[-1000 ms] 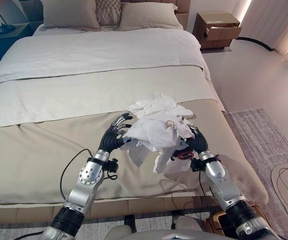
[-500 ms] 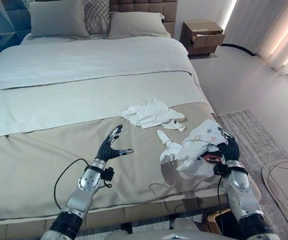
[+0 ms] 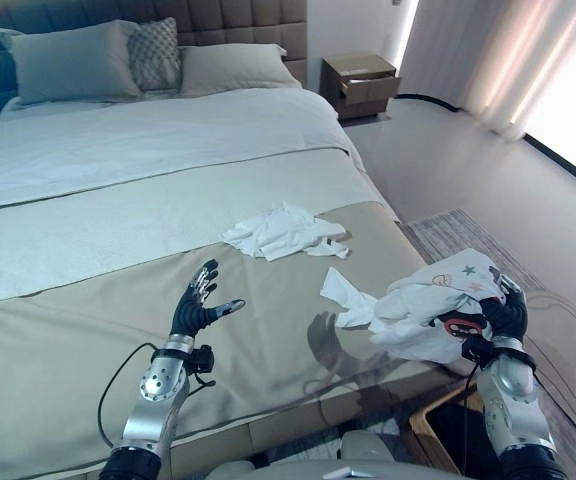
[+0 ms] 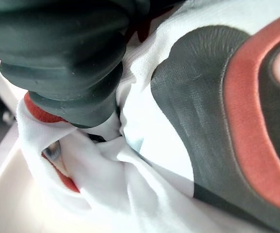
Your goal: Pick up clothes into the bucket
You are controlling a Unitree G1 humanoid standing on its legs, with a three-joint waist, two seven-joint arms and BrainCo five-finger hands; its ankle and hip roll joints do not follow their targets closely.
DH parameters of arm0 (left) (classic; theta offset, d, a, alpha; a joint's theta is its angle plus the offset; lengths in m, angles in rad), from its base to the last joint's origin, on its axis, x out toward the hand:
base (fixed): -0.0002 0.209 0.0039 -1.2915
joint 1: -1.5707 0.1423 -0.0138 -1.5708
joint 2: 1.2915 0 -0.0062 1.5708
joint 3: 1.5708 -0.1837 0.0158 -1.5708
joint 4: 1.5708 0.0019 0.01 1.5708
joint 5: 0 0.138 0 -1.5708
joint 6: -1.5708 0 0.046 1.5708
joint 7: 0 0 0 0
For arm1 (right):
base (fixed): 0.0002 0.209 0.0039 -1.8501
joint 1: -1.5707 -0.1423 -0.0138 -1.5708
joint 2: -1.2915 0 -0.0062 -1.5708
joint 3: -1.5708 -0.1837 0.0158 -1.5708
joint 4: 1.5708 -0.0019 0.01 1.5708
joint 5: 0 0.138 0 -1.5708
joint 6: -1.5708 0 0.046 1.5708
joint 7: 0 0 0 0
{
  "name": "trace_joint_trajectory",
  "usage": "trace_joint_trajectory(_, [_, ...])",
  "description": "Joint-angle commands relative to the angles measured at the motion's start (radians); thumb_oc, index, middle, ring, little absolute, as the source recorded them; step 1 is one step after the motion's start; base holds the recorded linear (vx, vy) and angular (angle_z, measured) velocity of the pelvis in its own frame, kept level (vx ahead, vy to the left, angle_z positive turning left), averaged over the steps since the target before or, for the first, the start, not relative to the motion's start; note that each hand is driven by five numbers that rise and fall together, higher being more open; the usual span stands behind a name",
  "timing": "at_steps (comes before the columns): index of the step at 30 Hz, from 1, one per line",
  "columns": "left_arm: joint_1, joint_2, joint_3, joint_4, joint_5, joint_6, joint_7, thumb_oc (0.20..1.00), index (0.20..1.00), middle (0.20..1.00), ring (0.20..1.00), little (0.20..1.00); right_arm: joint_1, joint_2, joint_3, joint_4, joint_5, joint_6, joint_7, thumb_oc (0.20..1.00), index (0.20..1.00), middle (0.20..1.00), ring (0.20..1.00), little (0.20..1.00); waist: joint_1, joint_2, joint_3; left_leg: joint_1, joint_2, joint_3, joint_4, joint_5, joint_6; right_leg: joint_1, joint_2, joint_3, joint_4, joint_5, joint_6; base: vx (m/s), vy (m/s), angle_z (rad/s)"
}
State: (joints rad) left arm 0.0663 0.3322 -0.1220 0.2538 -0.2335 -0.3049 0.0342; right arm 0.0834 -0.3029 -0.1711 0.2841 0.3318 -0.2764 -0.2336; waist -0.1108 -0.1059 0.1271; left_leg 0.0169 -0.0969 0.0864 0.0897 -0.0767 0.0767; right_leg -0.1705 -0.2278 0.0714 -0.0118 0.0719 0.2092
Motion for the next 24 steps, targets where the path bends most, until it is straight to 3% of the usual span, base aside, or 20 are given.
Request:
trace_joint_trajectory(1, [-0.065,-0.002,0.086,-0.072,-0.07,-0.073,0.05,1.0,1.0,1.0,1.0,1.0,-0.094,-0.037,-0.044,-0.066,-0.044,-0.06,-0.04,0.2,0.2,0.2,0.2,0.2,0.028,0.013,0.029,-0.03,0.013,-0.064,0.092,-0.094,-0.006,-0.022,-0.042,-0.119,0.184,0.053,-0.015,-0.29,0.073,-0.86])
trace_joint_trajectory(2, [-0.081,-0.009,0.092,-0.08,-0.107,-0.079,0.05,1.0,1.0,1.0,1.0,1.0,-0.09,-0.045,-0.043,-0.06,-0.087,-0.048,-0.051,0.2,0.2,0.2,0.2,0.2,0.036,0.019,0.034,-0.044,0.025,-0.047,0.085,-0.067,-0.007,-0.003,-0.072,-0.175,0.228,0.031,-0.035,-0.2,0.044,-0.87])
trace_joint_trajectory(3, [-0.082,-0.009,0.092,-0.079,-0.108,-0.079,0.049,1.0,1.0,1.0,1.0,1.0,-0.09,-0.045,-0.043,-0.061,-0.09,-0.047,-0.053,0.2,0.2,0.2,0.2,0.2,0.035,0.02,0.037,-0.041,0.025,-0.048,0.085,-0.068,-0.007,-0.002,-0.073,-0.176,0.233,0.027,-0.035,-0.18,0.026,-0.84])
trace_joint_trajectory(7, [-0.097,-0.017,0.097,-0.114,-0.161,-0.088,0.05,1.0,1.0,1.0,1.0,1.0,-0.095,-0.057,-0.059,-0.049,-0.121,-0.039,-0.074,0.2,0.2,0.2,0.2,0.2,0.057,0.041,0.026,-0.061,0.067,-0.003,0.073,-0.046,-0.006,0.058,-0.164,-0.27,0.326,0.015,-0.055,-0.13,-0.013,-0.41])
trace_joint_trajectory(11, [-0.079,-0.011,0.113,-0.139,-0.177,-0.093,0.045,1.0,1.0,1.0,1.0,1.0,-0.107,-0.073,-0.075,-0.033,-0.132,-0.031,-0.082,0.2,0.2,0.2,0.2,0.2,0.084,0.033,-0.003,-0.092,0.086,0.051,0.094,-0.052,-0.015,0.129,-0.285,-0.356,0.308,0.105,-0.026,-0.06,-0.095,-0.57])
trace_joint_trajectory(12, [-0.069,-0.007,0.122,-0.139,-0.171,-0.089,0.051,1.0,1.0,1.0,1.0,1.0,-0.107,-0.074,-0.076,-0.032,-0.137,-0.024,-0.082,0.2,0.2,0.2,0.2,0.2,0.091,0.013,-0.023,-0.102,0.079,0.074,0.099,-0.06,-0.018,0.156,-0.321,-0.378,0.26,0.177,0.005,0.0,-0.133,-0.48])
trace_joint_trajectory(13, [-0.067,-0.007,0.121,-0.139,-0.17,-0.089,0.051,1.0,1.0,1.0,1.0,1.0,-0.105,-0.073,-0.076,-0.033,-0.138,-0.023,-0.082,0.2,0.2,0.2,0.2,0.2,0.093,0.013,-0.022,-0.099,0.079,0.075,0.102,-0.067,-0.018,0.161,-0.321,-0.376,0.257,0.179,0.01,-0.01,-0.231,-0.95])
trace_joint_trajectory(14, [-0.061,-0.004,0.136,-0.143,-0.16,-0.086,0.06,1.0,1.0,1.0,1.0,1.0,-0.095,-0.072,-0.092,-0.049,-0.136,-0.019,-0.08,0.2,0.2,0.2,0.2,0.2,0.096,-0.01,-0.039,-0.113,0.081,0.103,0.103,-0.067,-0.029,0.174,-0.34,-0.412,0.179,0.235,0.041,0.0,-0.146,-1.05])
trace_joint_trajectory(18, [-0.06,0.006,0.142,-0.159,-0.158,-0.092,0.067,1.0,1.0,1.0,1.0,1.0,-0.098,-0.081,-0.107,-0.055,-0.146,-0.013,-0.094,0.2,0.2,0.2,0.2,0.2,0.093,-0.016,-0.049,-0.132,0.117,0.124,0.099,-0.06,-0.057,0.156,-0.31,-0.42,0.07,0.272,0.053,-0.05,-0.262,-0.83])
trace_joint_trajectory(19, [-0.067,0.011,0.147,-0.181,-0.173,-0.1,0.072,1.0,1.0,1.0,1.0,1.0,-0.102,-0.09,-0.119,-0.054,-0.15,-0.01,-0.108,0.2,0.2,0.2,0.2,0.2,0.086,-0.02,-0.038,-0.146,0.144,0.127,0.108,-0.051,-0.074,0.136,-0.292,-0.41,0.044,0.272,0.053,-0.04,-0.237,-0.51])
trace_joint_trajectory(20, [-0.075,0.016,0.151,-0.186,-0.183,-0.107,0.074,1.0,1.0,1.0,1.0,1.0,-0.102,-0.095,-0.132,-0.042,-0.147,-0.012,-0.119,0.2,0.2,0.2,0.2,0.2,0.084,-0.024,-0.033,-0.156,0.161,0.124,0.118,-0.045,-0.086,0.133,-0.276,-0.4,0.036,0.243,0.053,-0.07,-0.228,-0.38])
trace_joint_trajectory(22, [-0.077,0.017,0.151,-0.186,-0.184,-0.107,0.073,1.0,1.0,1.0,1.0,1.0,-0.104,-0.095,-0.133,-0.04,-0.147,-0.013,-0.119,0.2,0.2,0.2,0.2,0.2,0.083,-0.027,-0.034,-0.161,0.158,0.125,0.118,-0.04,-0.085,0.128,-0.279,-0.4,0.036,0.246,0.053,-0.03,-0.107,-0.07])
trace_joint_trajectory(24, [-0.086,0.011,0.147,-0.205,-0.231,-0.118,0.064,1.0,1.0,1.0,1.0,1.0,-0.113,-0.115,-0.167,-0.011,-0.138,-0.016,-0.163,0.2,0.2,0.2,0.2,0.2,0.077,-0.028,-0.002,-0.192,0.211,0.112,0.137,-0.012,-0.122,0.128,-0.239,-0.402,0.033,0.153,0.053,-0.05,-0.281,-0.07])
